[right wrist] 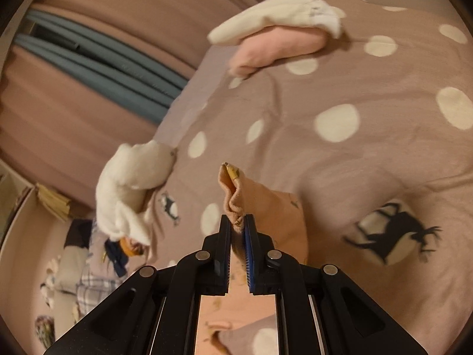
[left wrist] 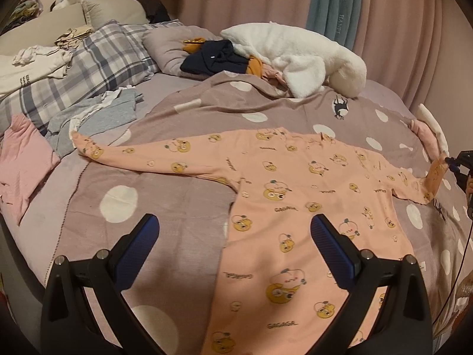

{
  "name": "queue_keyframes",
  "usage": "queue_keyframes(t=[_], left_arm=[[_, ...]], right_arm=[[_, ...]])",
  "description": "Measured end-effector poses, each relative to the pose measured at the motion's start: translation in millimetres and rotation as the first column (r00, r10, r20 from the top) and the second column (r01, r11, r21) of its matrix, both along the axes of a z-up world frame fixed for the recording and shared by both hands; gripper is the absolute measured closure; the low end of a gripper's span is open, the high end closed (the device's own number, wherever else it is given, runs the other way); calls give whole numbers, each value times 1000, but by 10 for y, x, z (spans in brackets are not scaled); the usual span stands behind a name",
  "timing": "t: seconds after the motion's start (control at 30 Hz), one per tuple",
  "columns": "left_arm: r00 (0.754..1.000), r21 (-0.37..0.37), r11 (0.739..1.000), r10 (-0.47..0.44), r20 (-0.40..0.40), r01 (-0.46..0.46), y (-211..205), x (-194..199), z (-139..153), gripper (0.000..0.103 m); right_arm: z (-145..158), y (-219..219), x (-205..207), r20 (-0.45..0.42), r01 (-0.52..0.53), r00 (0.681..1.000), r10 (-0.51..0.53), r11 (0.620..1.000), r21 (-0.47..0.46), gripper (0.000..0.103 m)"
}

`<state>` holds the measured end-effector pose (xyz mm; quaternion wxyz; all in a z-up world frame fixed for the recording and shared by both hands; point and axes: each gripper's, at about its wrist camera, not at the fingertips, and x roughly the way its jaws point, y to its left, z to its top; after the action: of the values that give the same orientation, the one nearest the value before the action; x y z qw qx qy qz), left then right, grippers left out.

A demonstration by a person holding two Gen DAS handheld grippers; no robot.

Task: Fold small clothes
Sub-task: 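Lift the sleeve with the right tool and fold it across the garment body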

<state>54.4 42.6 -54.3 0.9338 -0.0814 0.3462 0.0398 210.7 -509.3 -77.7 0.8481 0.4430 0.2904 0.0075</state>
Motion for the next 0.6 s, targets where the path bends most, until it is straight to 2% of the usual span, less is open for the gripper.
queue_keyframes(t=[0.3,0.6], left_arm=[[1000,-24,999,28,-8,-28,204,-39,-22,1],[999,-41,998,53,-5,-53,361,-87,-19,1]], right_arm=[[142,479,181,30,-90,996,90,996,-13,93],[209,934,335,20,-164,986,165,986,-27,92]])
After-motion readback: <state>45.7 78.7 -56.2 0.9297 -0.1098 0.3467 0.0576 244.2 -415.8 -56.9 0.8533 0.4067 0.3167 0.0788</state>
